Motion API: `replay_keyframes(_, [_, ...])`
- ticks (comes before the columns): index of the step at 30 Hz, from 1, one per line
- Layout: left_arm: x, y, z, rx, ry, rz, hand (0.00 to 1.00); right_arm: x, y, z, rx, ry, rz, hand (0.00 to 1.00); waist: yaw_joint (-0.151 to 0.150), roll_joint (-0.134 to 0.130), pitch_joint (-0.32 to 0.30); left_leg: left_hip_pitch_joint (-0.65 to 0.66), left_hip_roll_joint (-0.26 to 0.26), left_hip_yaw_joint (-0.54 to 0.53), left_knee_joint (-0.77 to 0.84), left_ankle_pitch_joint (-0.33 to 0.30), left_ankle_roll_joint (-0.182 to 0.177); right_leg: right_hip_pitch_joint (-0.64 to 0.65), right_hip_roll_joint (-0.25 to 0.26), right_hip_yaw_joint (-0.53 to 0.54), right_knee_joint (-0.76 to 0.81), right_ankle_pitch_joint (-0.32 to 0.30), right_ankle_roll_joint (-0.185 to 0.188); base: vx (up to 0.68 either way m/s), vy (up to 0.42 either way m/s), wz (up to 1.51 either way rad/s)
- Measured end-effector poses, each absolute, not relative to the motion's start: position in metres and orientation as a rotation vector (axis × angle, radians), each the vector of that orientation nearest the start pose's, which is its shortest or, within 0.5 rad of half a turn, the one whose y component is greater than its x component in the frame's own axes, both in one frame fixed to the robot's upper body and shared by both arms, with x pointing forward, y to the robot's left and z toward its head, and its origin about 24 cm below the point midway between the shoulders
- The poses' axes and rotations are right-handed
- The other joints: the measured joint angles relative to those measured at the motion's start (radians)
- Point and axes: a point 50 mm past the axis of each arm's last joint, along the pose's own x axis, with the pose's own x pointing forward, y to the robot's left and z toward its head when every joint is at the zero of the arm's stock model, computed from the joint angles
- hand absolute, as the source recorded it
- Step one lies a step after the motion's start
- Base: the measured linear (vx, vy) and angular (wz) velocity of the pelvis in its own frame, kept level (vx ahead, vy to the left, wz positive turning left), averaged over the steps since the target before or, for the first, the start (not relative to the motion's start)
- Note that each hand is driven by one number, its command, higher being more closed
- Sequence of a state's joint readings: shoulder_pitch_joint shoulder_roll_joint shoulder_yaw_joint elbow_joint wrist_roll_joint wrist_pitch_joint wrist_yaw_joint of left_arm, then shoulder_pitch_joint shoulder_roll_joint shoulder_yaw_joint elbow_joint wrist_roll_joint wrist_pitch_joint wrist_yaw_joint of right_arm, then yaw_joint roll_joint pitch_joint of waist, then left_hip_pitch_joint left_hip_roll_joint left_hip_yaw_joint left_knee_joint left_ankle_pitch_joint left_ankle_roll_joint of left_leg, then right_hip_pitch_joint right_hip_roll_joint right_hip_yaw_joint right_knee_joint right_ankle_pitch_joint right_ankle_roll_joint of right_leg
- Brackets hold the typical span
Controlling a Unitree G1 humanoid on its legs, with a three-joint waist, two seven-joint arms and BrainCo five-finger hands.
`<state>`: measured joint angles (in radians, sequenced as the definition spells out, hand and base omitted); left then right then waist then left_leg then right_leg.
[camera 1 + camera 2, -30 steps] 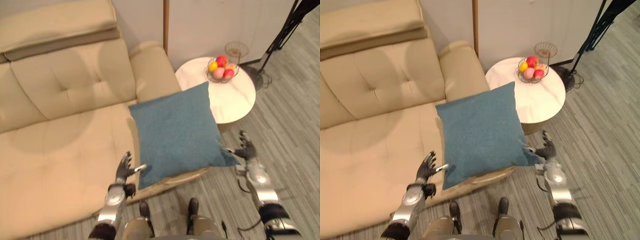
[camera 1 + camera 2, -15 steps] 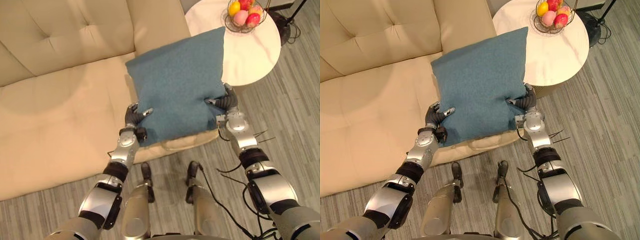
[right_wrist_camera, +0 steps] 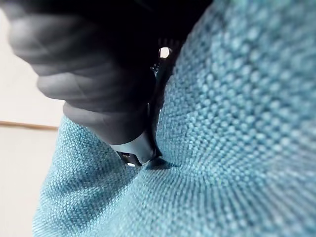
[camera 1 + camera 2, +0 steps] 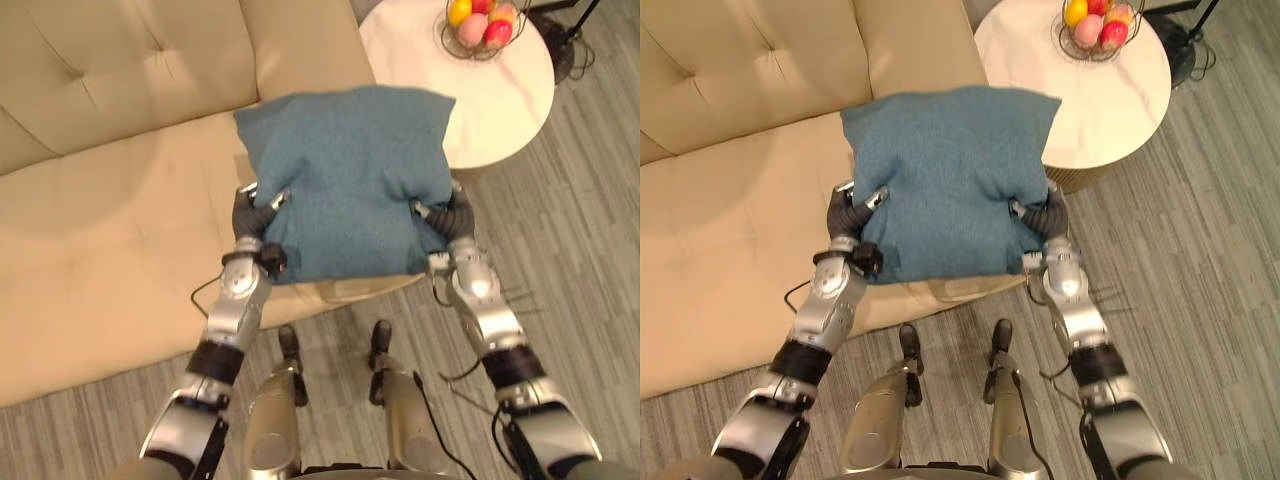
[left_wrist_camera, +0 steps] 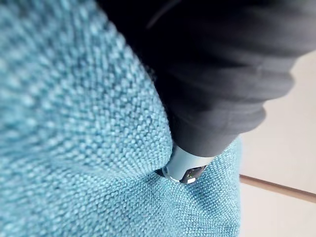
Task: Pick up cushions and gather them together orderly.
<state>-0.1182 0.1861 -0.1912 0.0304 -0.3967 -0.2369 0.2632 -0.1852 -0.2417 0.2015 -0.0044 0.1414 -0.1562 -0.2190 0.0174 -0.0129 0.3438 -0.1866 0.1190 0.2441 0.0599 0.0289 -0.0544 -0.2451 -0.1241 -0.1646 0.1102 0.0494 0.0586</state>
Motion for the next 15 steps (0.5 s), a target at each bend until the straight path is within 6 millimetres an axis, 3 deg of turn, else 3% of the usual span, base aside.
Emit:
replay_keyframes(4, [0.228, 0.154, 0.054, -0.281, -0.155, 0.116, 1.00, 0.252, -0.131, 0.093, -0.044, -0.324, 0.078, 1.00, 0.013, 0.000, -0.090, 0.095, -0.008, 0.001, -0.055, 0.003, -0.005, 0.076, -0.001, -0.004, -0.012, -0.016, 0.006, 0.10, 0.026, 0.03])
replay_keyframes(8, [0.213, 0.157, 0.049, -0.267, -0.150, 0.122, 1.00, 0.244, -0.126, 0.090, -0.058, -0.335, 0.098, 1.00, 0.025, 0.000, -0.128, 0.129, -0.025, 0.003, -0.060, 0.003, -0.004, 0.083, -0.024, 0.001, 0.037, -0.041, 0.017, 0.02, 0.049, 0.06])
replay_keyframes(10, [0.213, 0.157, 0.049, -0.247, -0.152, 0.119, 1.00, 0.243, -0.125, 0.087, -0.075, -0.326, 0.095, 1.00, 0.022, 0.003, -0.126, 0.128, -0.036, -0.022, -0.040, 0.000, 0.001, 0.051, -0.041, 0.047, 0.152, -0.065, 0.029, -0.09, 0.051, 0.41])
replay_keyframes(11, [0.213, 0.157, 0.049, -0.244, -0.150, 0.116, 1.00, 0.241, -0.126, 0.083, -0.085, -0.308, 0.090, 1.00, 0.009, 0.003, -0.125, 0.106, -0.030, -0.063, -0.006, -0.005, 0.011, 0.034, -0.040, 0.129, 0.240, -0.087, 0.048, -0.09, 0.028, 0.76])
replay_keyframes(12, [0.214, 0.157, 0.049, -0.241, -0.152, 0.114, 1.00, 0.240, -0.126, 0.082, -0.087, -0.303, 0.088, 1.00, -0.006, 0.000, -0.125, 0.092, -0.033, -0.081, 0.013, -0.009, 0.016, 0.026, -0.040, 0.169, 0.306, -0.121, 0.046, -0.11, -0.064, 1.26])
replay_keyframes(13, [0.215, 0.156, 0.049, -0.238, -0.152, 0.108, 1.00, 0.240, -0.127, 0.079, -0.088, -0.294, 0.085, 1.00, -0.022, -0.003, -0.125, 0.075, -0.040, -0.133, 0.046, -0.014, 0.023, 0.014, -0.045, 0.220, 0.436, -0.187, 0.016, -0.03, -0.112, 1.34])
replay_keyframes(15, [0.215, 0.157, 0.048, -0.234, -0.149, 0.107, 1.00, 0.240, -0.127, 0.073, -0.087, -0.270, 0.081, 1.00, -0.018, -0.016, -0.134, 0.013, -0.065, -0.219, 0.127, -0.011, 0.019, 0.025, -0.039, 0.290, 0.652, -0.238, 0.015, -0.08, -0.222, 1.46])
